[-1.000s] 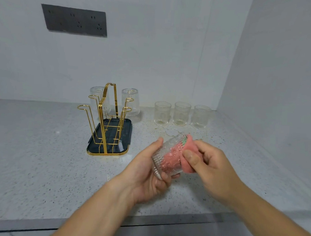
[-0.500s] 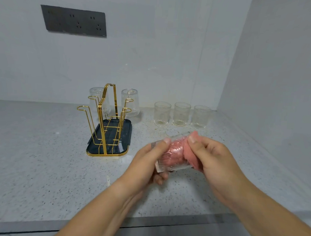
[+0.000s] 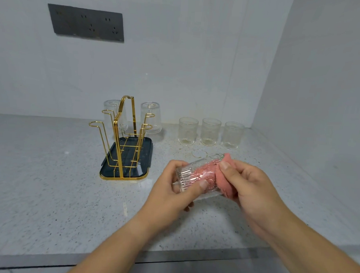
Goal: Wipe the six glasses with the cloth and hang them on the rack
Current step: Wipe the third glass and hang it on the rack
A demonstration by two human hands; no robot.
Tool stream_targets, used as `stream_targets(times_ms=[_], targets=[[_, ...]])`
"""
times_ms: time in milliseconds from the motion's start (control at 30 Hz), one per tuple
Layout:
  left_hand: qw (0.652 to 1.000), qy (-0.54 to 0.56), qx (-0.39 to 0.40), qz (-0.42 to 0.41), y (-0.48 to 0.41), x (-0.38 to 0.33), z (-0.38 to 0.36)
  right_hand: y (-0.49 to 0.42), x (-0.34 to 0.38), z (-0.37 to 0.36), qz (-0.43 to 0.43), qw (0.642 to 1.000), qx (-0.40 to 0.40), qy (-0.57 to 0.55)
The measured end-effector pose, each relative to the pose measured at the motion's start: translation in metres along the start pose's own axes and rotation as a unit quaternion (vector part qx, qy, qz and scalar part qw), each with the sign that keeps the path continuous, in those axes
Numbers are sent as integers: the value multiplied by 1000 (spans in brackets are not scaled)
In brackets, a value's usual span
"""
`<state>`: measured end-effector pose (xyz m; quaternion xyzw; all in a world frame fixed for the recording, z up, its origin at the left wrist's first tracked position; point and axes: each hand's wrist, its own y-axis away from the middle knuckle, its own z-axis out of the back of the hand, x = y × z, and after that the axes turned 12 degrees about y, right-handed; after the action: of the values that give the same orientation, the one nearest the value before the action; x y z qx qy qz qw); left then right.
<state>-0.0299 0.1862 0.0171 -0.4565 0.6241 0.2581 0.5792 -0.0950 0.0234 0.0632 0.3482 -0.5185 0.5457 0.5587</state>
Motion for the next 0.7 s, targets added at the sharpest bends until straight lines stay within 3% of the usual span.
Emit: stream_targets(times_ms=[67, 133, 233, 267, 333, 433, 533, 600, 700], targets=[[999, 32, -17, 35, -1, -4, 0, 1, 4, 0, 22, 1000, 19, 6], [988, 83, -35, 130, -5, -9, 1, 6, 6, -1, 56, 997, 31, 50], [915, 231, -23, 329, -8, -14, 3, 10, 1, -2, 94, 987, 52, 122], [889, 267, -10, 372, -7, -15, 4, 11, -3, -2, 103, 984, 55, 136], [870, 280, 32, 404, -4, -11, 9, 12, -4, -2, 104, 983, 50, 145], [911, 204, 89, 346, -2, -7, 10, 9, -3, 3, 83, 987, 26, 135], [984, 73, 45, 154, -3, 0, 8, 4, -2, 6, 47, 993, 10, 104], [998, -5, 18, 63, -3, -1, 6, 3, 1, 5, 24, 997, 15, 69], [997, 17, 22, 74, -3, -6, 5, 2, 1, 5, -3, 999, 22, 46]])
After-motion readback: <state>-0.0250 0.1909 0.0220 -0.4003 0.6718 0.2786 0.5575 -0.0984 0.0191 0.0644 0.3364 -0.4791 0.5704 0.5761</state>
